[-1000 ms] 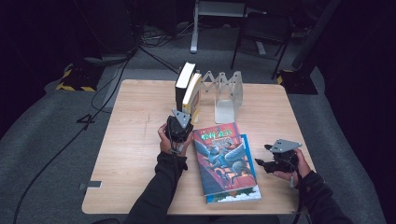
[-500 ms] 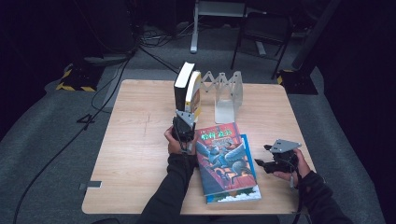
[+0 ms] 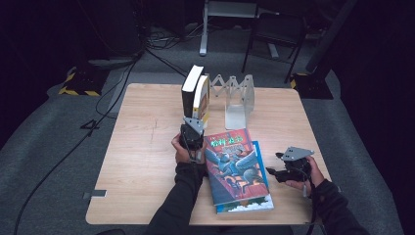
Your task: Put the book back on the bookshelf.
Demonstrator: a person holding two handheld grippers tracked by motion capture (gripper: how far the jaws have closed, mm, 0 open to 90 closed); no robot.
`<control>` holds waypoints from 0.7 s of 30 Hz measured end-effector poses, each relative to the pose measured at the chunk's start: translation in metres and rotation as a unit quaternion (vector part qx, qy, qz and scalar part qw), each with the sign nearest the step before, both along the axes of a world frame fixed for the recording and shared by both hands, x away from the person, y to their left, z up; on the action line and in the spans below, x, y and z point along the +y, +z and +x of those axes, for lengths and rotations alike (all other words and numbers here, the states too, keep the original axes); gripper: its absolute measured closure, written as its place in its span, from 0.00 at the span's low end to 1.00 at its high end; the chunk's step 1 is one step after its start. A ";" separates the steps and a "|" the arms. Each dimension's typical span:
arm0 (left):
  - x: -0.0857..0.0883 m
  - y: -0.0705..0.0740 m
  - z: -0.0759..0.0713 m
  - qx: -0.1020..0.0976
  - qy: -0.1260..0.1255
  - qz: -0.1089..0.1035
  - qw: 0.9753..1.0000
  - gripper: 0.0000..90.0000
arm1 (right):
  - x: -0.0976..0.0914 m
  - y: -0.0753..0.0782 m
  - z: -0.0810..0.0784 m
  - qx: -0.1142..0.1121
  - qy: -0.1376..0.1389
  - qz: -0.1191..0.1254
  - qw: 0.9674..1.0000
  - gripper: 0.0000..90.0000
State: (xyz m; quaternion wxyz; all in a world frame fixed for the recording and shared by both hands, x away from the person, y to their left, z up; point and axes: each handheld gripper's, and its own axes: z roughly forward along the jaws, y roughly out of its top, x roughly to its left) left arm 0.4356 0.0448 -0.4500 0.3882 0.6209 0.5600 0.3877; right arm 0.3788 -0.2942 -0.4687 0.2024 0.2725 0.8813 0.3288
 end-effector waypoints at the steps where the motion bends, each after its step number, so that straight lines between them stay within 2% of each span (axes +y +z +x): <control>1: -0.001 0.001 0.003 0.001 0.003 -0.005 1.000 0.84 | -0.001 0.000 0.000 0.001 0.000 0.001 1.000 0.33; 3: -0.004 0.001 0.009 0.002 0.004 -0.013 1.000 0.84 | -0.002 0.000 0.000 0.003 -0.003 0.002 1.000 0.33; 5: -0.005 0.000 0.011 -0.001 0.002 -0.012 1.000 0.84 | -0.003 0.000 0.000 0.002 -0.002 0.002 1.000 0.33; 9: 0.000 -0.002 0.019 -0.007 -0.014 -0.026 1.000 0.83 | -0.003 0.000 0.000 0.000 -0.002 0.004 1.000 0.33; 16: 0.001 -0.004 0.016 -0.011 -0.021 -0.024 0.999 0.81 | -0.001 0.000 0.000 0.002 0.002 0.001 1.000 0.33; 19: 0.003 -0.004 0.013 -0.012 -0.022 -0.026 0.999 0.70 | -0.002 0.000 0.000 0.004 0.000 0.002 1.000 0.33; 21: 0.003 -0.004 0.010 -0.011 -0.025 -0.020 0.999 0.70 | -0.003 0.000 0.001 0.005 -0.001 0.002 1.000 0.33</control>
